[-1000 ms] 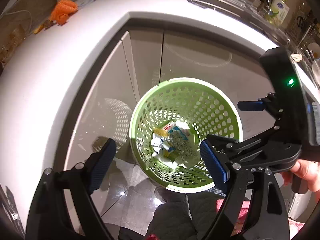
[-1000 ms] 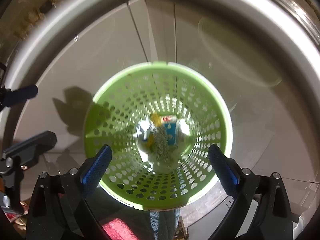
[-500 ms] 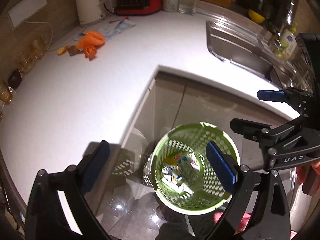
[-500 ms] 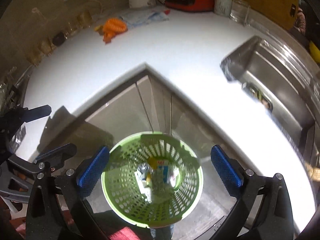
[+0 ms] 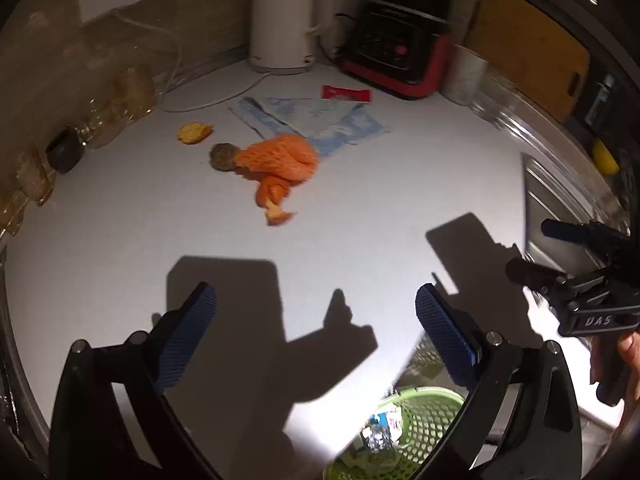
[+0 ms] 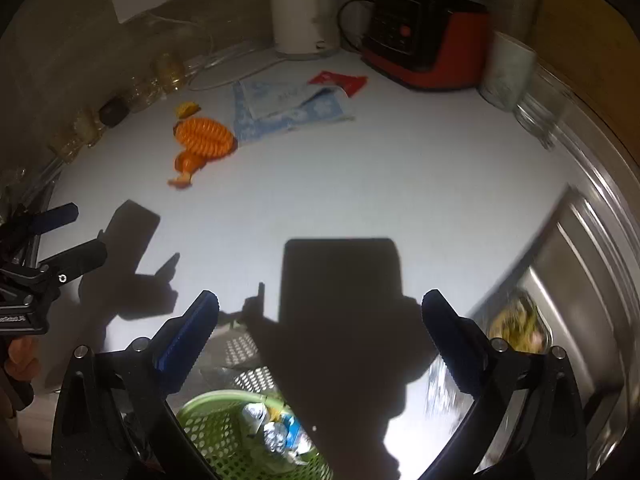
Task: Collect trash
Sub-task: 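Move both tools back to the counter toward the orange net and peel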
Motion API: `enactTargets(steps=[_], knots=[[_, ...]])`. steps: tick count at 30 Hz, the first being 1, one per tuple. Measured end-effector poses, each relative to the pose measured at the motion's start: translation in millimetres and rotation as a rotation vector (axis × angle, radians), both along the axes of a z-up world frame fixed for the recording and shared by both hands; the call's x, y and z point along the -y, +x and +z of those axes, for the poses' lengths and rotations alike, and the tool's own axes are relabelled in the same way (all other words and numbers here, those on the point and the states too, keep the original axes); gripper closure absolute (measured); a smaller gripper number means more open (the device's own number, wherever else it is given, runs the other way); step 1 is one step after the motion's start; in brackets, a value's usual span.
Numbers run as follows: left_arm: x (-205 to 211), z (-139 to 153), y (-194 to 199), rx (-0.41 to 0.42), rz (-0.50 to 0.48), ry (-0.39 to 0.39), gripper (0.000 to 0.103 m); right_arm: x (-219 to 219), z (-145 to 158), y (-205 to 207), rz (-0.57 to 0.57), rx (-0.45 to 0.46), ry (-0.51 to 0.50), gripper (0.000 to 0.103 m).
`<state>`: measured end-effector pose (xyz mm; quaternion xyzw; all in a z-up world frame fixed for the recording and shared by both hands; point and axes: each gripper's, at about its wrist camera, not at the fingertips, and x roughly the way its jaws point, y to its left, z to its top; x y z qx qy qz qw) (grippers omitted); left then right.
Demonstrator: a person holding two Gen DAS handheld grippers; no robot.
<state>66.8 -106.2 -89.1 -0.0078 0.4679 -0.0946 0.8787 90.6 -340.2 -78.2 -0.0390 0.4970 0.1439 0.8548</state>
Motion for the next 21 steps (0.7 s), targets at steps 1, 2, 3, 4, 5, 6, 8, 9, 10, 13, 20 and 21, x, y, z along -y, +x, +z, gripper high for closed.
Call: enactTargets(steps=[1, 2, 3, 4, 5, 6, 8, 9, 10, 13, 20, 21], knots=[[-5.0, -2.8, 8.2, -0.007, 0.020, -0.004, 0.008, -3.1, 0.6, 12.2, 0.024, 0.004, 0.002, 0.002], [-10.9, -5.0, 14.5, -0.011, 0.040, -0.011, 0.008, -7.9, 0.8, 28.2, 0.061, 0.009, 0.009, 0.002], [-15.9, -6.7, 17.7, -0.016, 0.055, -0.017, 0.008, -13.8, 0.4, 39.2, 0.094, 0.014, 0.019, 0.002], [-21.9, -8.1, 22.0, -0.021, 0.071, -0.024, 0.008, -20.9, 0.3, 51.5, 0.135, 0.017, 0.033, 0.002], [-27.3, -8.7, 25.1, -0.025, 0.083, -0.032, 0.008, -28.0, 0.2, 60.8, 0.168, 0.017, 0.043, 0.002], [-34.0, -10.2, 28.8, -0.030, 0.099, -0.042, 0.008, -38.9, -0.9, 73.9, 0.212, 0.016, 0.054, 0.002], [-41.1, -11.0, 30.6, -0.029, 0.122, -0.060, 0.008, -60.1, -3.6, 94.3, 0.288, 0.013, 0.077, 0.002], [-42.0, -11.5, 32.2, -0.027, 0.126, -0.068, 0.008, -74.1, -5.8, 103.6, 0.338, 0.011, 0.092, 0.002], [-42.8, -13.8, 35.7, -0.028, 0.127, -0.074, 0.008, -85.4, -7.8, 110.2, 0.375, 0.012, 0.100, 0.002], [-40.6, -19.9, 41.9, -0.023, 0.126, -0.059, 0.008, -122.6, -17.3, 130.4, 0.489, 0.013, 0.090, 0.002], [-30.1, -35.3, 58.3, -0.037, 0.104, -0.021, 0.008, -173.1, -36.7, 153.4, 0.623, 0.015, 0.047, 0.005], [-28.8, -37.6, 61.2, -0.040, 0.102, -0.019, 0.008, -175.6, -38.5, 156.3, 0.624, 0.016, 0.039, 0.011]])
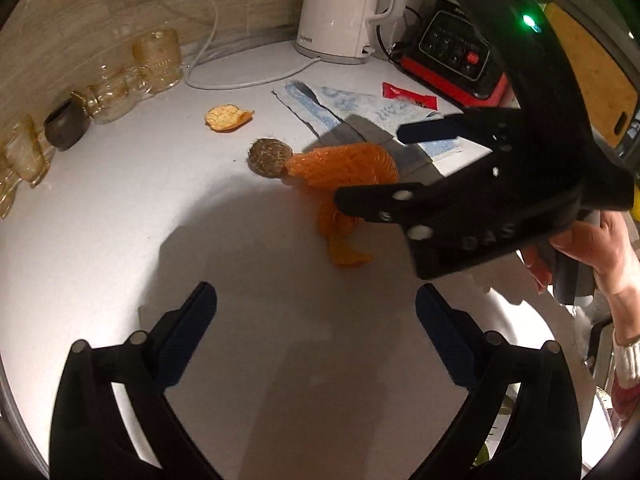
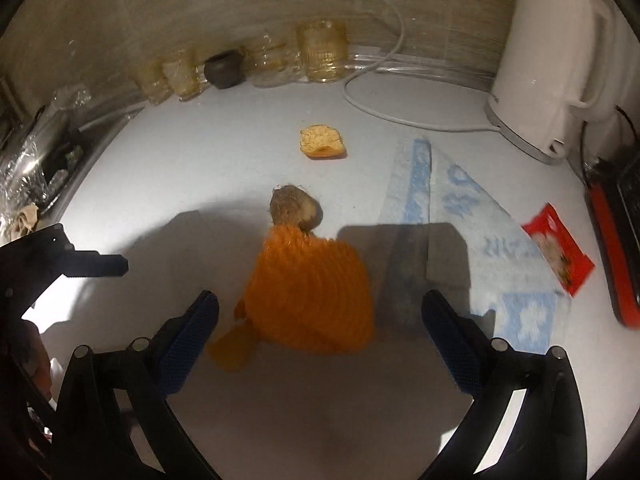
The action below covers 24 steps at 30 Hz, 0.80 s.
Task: Collect trash
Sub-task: 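Grasp the orange foam net with the right tool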
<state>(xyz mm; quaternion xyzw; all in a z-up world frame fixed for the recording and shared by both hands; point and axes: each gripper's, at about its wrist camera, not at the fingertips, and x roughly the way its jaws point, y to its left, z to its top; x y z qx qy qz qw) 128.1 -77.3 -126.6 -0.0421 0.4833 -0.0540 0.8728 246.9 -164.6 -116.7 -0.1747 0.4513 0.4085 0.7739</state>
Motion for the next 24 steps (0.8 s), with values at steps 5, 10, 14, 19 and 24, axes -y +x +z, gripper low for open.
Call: enactTargets(steps=[5, 10, 14, 19, 24], knots=[[2.1, -7.0, 9.9, -0.003, 0.003, -0.003, 0.008, 11.8, -4.0, 15.6, -0.032, -0.123, 0.074, 0.069], [6.1, -12.2, 23.4, -0.005, 0.005, 0.013, 0.008, 31.4, 4.5, 17.7, -0.066, -0.139, 0.120, 0.074], [13.7, -13.9, 35.0, 0.000, -0.012, 0.024, 0.009, 53.7, 16.4, 16.6, -0.105, -0.135, 0.164, 0.074], [24.1, -18.1, 48.5, -0.009, -0.023, 0.050, 0.015, 85.1, 25.7, 14.6, -0.158, -0.129, 0.193, 0.074], [29.0, -26.4, 61.1, -0.048, -0.011, 0.063, 0.024, 109.2, 22.9, 12.2, -0.198, -0.138, 0.195, 0.074]])
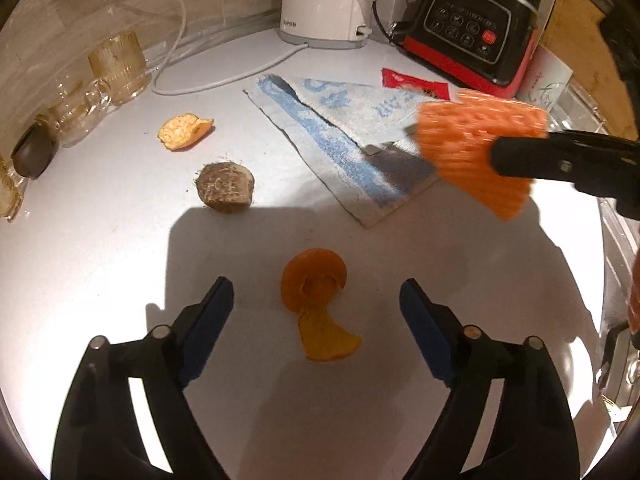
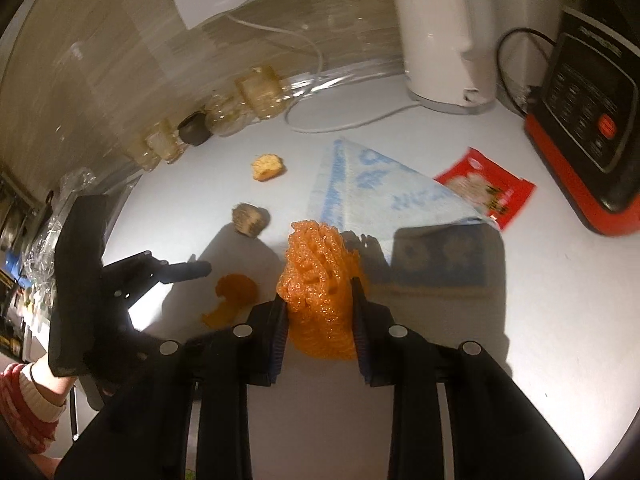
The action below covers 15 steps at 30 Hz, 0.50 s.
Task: Collect trash
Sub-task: 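Grasp the orange foam net with the right tool, then grasp the orange peel with the left tool while the right tool holds the net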
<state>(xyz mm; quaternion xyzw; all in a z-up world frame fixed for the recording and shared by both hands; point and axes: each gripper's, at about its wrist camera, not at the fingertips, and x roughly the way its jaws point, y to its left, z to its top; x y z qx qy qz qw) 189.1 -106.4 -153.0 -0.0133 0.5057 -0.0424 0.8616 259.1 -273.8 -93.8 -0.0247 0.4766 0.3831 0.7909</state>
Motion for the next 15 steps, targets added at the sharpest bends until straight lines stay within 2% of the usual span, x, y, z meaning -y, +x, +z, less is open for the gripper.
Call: enactTargets(steps=[1, 3, 7, 9, 11, 15], knots=[[1.0, -1.7, 0.7, -0.008, 0.002, 0.007, 0.026, 4.0, -0.7, 0.0, -0.007, -0.004, 0.002, 0.074], [3.1, -5.4, 2.0, -0.025, 0.007, 0.026, 0.038, 10.6, -3.1, -0.3, -0.020, -0.010, 0.003, 0.074], [4.0, -5.8, 1.8, -0.018, 0.020, 0.042, 0.045, 17.1, -6.8, -1.8, -0.031, -0.016, -0.003, 0.073], [4.2, -4.9, 2.6, -0.013, 0.019, 0.044, 0.063, 18.6, -7.3, -2.8, -0.035, -0.018, -0.005, 0.073], [4.1, -4.5, 5.0, -0.017, 0.018, 0.038, 0.074, 19.6, -7.7, -4.4, -0.036, -0.020, -0.005, 0.073], [6.5, -3.6, 5.7, -0.009, 0.016, 0.071, 0.081, 20.0, -8.1, -7.8, -0.041, -0.016, -0.014, 0.073]])
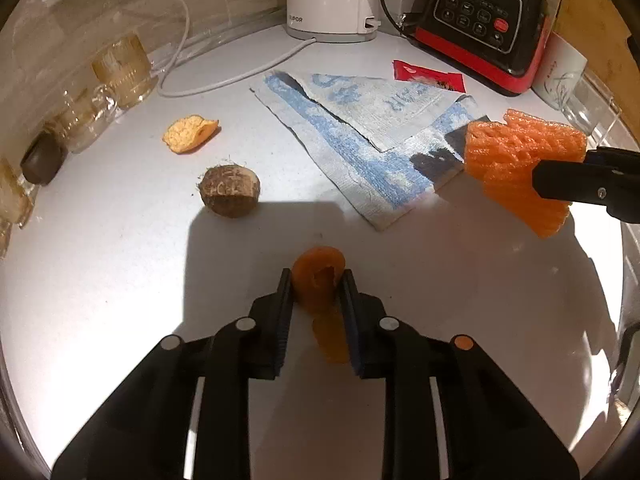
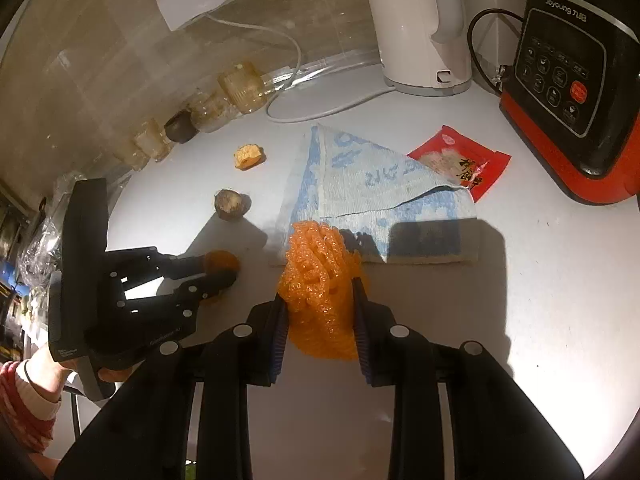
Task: Collect trash
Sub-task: 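Grasp the orange peel with the left tool while the right tool holds the net, then carry net and peel over the basket while the right tool opens to drop the net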
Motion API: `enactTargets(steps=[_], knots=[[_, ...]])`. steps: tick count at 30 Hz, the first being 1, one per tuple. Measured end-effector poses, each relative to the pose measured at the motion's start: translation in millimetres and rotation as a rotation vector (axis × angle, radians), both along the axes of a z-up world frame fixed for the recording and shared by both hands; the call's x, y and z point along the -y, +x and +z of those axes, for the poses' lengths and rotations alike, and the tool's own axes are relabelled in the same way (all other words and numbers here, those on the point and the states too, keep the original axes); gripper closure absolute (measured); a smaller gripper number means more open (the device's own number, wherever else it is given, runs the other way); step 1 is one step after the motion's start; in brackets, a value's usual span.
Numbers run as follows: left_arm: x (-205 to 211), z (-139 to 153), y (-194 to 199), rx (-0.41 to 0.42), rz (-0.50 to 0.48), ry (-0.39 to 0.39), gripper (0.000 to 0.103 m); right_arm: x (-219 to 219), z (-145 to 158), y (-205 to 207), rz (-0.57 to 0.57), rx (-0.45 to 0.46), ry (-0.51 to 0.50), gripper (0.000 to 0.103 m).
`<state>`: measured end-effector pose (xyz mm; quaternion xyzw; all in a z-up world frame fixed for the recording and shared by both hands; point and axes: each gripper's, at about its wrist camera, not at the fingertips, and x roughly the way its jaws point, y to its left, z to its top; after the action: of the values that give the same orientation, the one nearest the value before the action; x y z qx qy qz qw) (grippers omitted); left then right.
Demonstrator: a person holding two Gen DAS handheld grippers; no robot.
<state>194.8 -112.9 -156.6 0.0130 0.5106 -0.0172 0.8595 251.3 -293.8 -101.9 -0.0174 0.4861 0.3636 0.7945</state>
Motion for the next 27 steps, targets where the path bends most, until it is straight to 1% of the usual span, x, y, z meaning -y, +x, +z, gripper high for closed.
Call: enactTargets(steps=[2, 8, 14, 16, 19, 23, 27], knots=[[-0.1, 2.2, -2.6, 0.003, -0.002, 0.002, 0.082, 0.6, 0.4, -3.3, -0.003, 0.003, -0.005, 0.073], [-0.4, 17.1, -22.2, 0.022, -0.018, -0.030, 0.082, 2.6, 3.8, -19.3, -0.022, 0.003, -0.013, 0.073], [3.1, 33.8, -65.0, 0.035, -0.053, -0.039, 0.082, 5.3, 11.5, -61.2, -0.060, 0.006, -0.021, 0.073], [4.4, 37.1, -85.3, 0.032, -0.069, -0.029, 0.082, 6.3, 13.4, -81.8, -0.080, 0.000, -0.020, 0.073], [4.6, 40.6, -114.3, 0.031, -0.092, -0.045, 0.082, 6.6, 15.1, -113.2, -0.107, -0.008, -0.025, 0.073], [5.8, 45.6, -158.2, 0.038, -0.139, -0.057, 0.082, 7.5, 14.3, -163.7, -0.154, -0.031, -0.019, 0.072], [8.8, 50.7, -207.5, 0.040, -0.198, -0.080, 0.082, 7.4, 7.8, -222.7, -0.216, -0.062, -0.014, 0.072]])
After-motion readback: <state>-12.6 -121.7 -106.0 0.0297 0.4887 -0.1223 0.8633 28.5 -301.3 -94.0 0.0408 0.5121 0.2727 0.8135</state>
